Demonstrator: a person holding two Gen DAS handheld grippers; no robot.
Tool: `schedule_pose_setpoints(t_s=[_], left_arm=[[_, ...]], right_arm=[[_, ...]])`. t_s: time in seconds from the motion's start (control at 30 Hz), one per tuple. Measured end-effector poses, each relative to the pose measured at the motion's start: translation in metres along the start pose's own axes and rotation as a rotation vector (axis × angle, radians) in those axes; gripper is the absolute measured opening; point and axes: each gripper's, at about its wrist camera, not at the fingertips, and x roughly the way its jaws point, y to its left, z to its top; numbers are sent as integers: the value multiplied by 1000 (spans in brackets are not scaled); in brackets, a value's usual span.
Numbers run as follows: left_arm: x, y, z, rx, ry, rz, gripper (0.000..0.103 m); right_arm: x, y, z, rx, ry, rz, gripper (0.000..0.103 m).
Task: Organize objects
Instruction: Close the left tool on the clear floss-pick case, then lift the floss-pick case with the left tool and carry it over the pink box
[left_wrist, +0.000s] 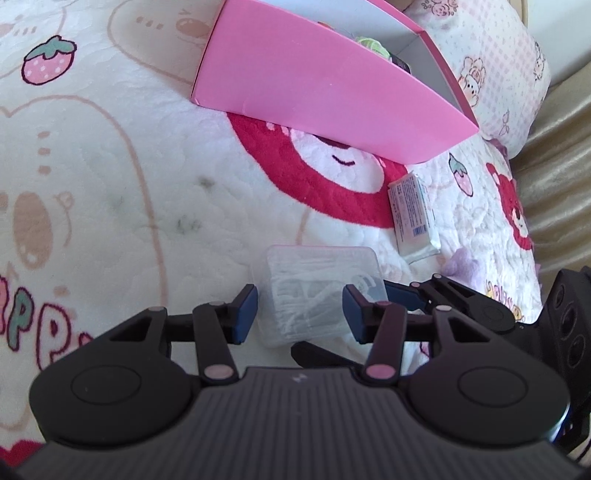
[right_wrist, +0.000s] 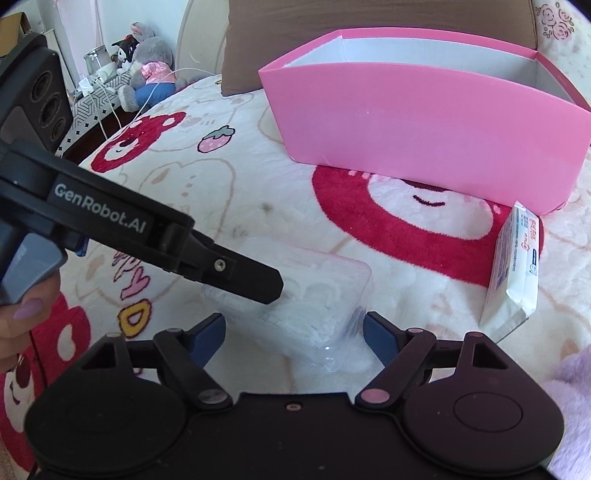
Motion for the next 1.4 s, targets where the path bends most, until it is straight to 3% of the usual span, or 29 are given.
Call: schedule_pose_setpoints(t_s=[0.17,0.37,0.53,0.77,1.2,1.4], left_arm=[[-9,-15,-3,30,51,69,49],[-29,-25,-9,33,45,77,49],[-51,-44,-9,68,11,83,48],[-63,-71,-18,152,-38,136,48],[-99,-103,-13,212,-98,94,47],[-112,-110,-6,220,-124,92,47]], right_arm=[[-10,13,-5,-45,25,5,83],[-29,25,-2,-46,42,-5,83],[-51,41,8,-115,40,-60,83],[-65,44,8,-95,27,-91,83],[-100,45,28,-78,4,-130,83],[-113,52,40,-139,-30,-160,83]])
